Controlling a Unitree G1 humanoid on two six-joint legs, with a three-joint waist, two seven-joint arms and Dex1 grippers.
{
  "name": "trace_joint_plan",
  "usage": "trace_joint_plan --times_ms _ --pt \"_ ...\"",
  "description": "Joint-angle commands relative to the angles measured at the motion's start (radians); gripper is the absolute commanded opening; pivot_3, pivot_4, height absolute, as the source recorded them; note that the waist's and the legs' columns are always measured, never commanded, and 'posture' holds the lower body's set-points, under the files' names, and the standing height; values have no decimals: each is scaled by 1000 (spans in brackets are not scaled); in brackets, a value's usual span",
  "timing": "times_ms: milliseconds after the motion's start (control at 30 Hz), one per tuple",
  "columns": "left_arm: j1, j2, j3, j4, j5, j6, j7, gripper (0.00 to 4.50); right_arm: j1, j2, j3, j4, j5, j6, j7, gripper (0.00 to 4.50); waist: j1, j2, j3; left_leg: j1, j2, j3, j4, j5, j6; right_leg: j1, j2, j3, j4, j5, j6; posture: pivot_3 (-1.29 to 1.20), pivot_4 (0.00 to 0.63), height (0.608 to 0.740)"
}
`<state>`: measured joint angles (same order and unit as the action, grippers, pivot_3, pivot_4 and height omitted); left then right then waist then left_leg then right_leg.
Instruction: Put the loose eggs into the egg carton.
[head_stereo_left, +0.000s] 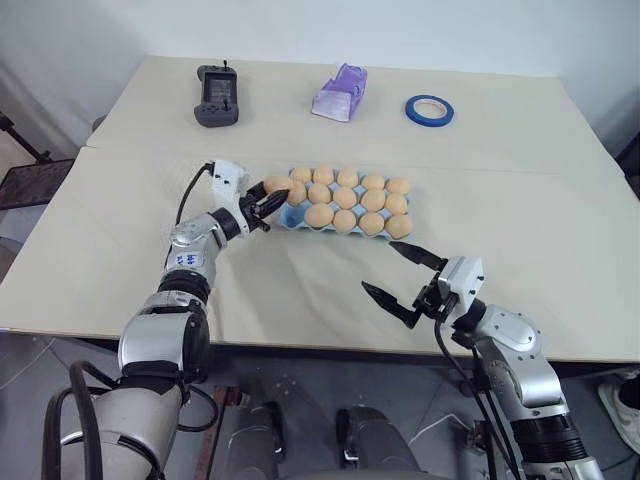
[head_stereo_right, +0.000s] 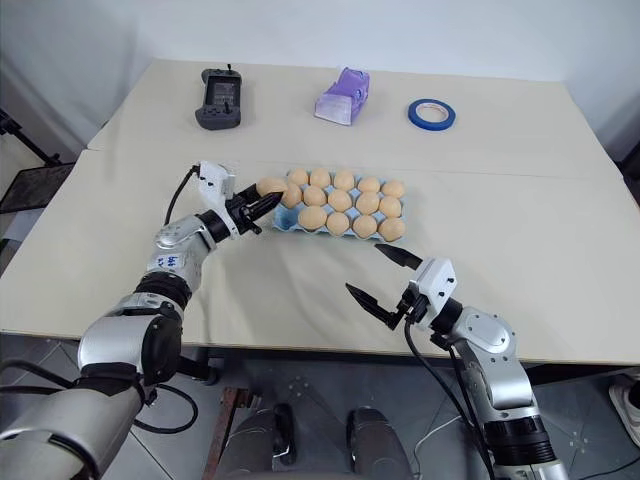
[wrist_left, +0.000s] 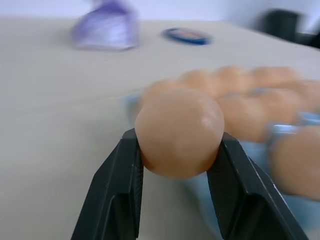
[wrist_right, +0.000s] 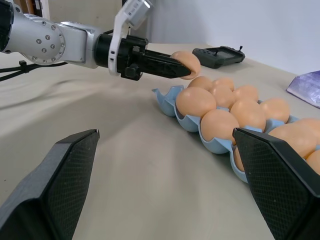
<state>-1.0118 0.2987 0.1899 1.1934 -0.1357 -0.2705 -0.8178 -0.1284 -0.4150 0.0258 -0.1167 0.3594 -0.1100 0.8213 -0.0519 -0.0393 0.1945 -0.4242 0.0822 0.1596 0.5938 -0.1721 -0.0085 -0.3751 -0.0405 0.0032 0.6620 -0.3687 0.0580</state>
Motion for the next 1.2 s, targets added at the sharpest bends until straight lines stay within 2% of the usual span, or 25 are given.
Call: trace_joint_plan --times_ms 33,167,400,500,700,933,1200 --pt "13 -1 -17 -44 2 -25 -46 1499 -13 2 -16 -27 3 -22 -3 4500 -1 0 0 0 0 0 0 0 0 0 0 1 0 0 0 0 150 740" --pt "28 -3 -19 -54 -3 -24 -54 1499 -13 4 -15 -27 4 -22 -2 4500 -1 0 0 0 0 -1 0 0 1 0 0 2 0 0 0 0 150 740" --pt "65 6 -17 -112 -21 -26 -110 3695 -7 9 -12 -31 3 -23 -3 4500 -1 0 0 0 0 -1 0 0 1 0 0 2 0 0 0 0 150 740" --pt "94 32 -15 -159 -25 -29 -137 4483 -8 11 -9 -30 2 -23 -2 4500 -3 0 0 0 1 -1 0 0 1 0 0 2 0 0 0 0 150 740" --pt "213 142 5 -323 -65 6 -216 4483 -3 6 -13 -28 7 -24 7 4500 -7 0 0 0 2 -1 0 0 1 0 1 2 1 0 0 0 150 740" --pt "483 313 3 -657 -109 107 -313 4483 -15 -38 -40 20 15 -27 54 4500 -5 0 0 0 2 -1 0 -3 4 0 -1 2 1 0 0 0 150 740" --pt "721 353 35 -1003 -163 237 -230 4483 -76 -101 -59 160 23 -48 169 4500 -5 0 0 1 1 -3 0 -3 5 2 -4 1 1 0 -1 0 150 740"
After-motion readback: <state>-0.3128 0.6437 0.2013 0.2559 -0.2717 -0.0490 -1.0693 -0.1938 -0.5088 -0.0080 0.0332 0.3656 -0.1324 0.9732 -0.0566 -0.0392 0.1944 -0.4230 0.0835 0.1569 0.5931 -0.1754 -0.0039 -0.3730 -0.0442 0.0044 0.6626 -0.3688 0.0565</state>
